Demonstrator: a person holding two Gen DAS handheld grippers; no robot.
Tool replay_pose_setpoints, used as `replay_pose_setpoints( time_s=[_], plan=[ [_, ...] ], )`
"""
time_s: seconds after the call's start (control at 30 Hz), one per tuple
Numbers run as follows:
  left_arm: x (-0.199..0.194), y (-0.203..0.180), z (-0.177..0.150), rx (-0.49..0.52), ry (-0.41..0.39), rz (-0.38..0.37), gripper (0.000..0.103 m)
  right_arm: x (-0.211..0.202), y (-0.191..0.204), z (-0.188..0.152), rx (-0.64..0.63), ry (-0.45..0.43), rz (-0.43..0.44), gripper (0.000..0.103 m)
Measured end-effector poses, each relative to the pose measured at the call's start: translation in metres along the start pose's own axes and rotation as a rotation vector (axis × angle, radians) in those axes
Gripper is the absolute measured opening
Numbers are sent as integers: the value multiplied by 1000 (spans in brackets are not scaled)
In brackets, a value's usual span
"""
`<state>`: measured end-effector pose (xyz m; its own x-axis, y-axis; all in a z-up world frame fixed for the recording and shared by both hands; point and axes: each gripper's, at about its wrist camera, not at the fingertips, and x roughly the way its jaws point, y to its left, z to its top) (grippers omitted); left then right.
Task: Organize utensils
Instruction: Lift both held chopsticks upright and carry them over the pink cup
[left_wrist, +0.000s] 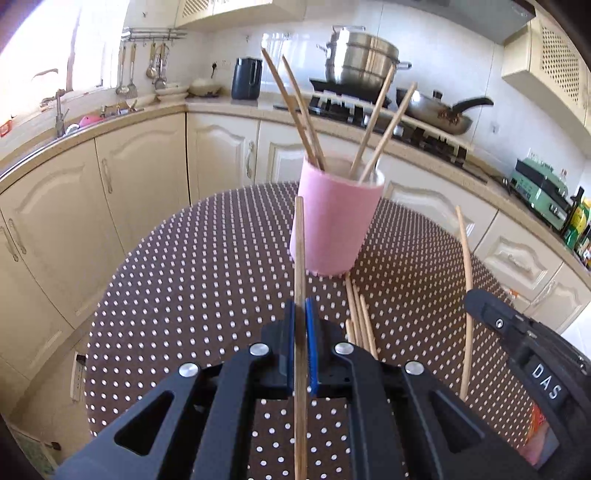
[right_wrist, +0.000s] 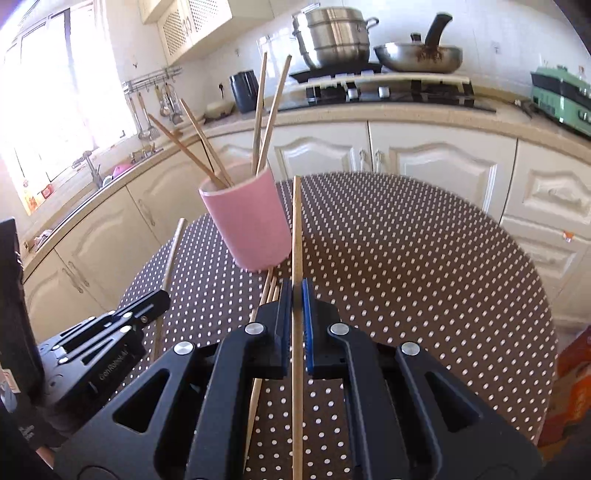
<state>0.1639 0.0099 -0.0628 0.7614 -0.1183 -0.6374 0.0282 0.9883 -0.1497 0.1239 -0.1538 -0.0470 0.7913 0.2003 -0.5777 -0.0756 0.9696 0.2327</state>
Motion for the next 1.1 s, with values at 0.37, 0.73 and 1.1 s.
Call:
replay_pose_setpoints(
  time_s=[0.37,0.73,1.1],
  plan=[
    [-28,4,22,-41,-123,3,7,-19,7,21,-14,-75,-3,6],
    [-48,-7,46,-50,-206,8,7,-30,7,44,6,-137,-13,6],
    [-62,-32,73,2,-317,26,7,-46,16,80,-35,-247,-16,6]
  ],
)
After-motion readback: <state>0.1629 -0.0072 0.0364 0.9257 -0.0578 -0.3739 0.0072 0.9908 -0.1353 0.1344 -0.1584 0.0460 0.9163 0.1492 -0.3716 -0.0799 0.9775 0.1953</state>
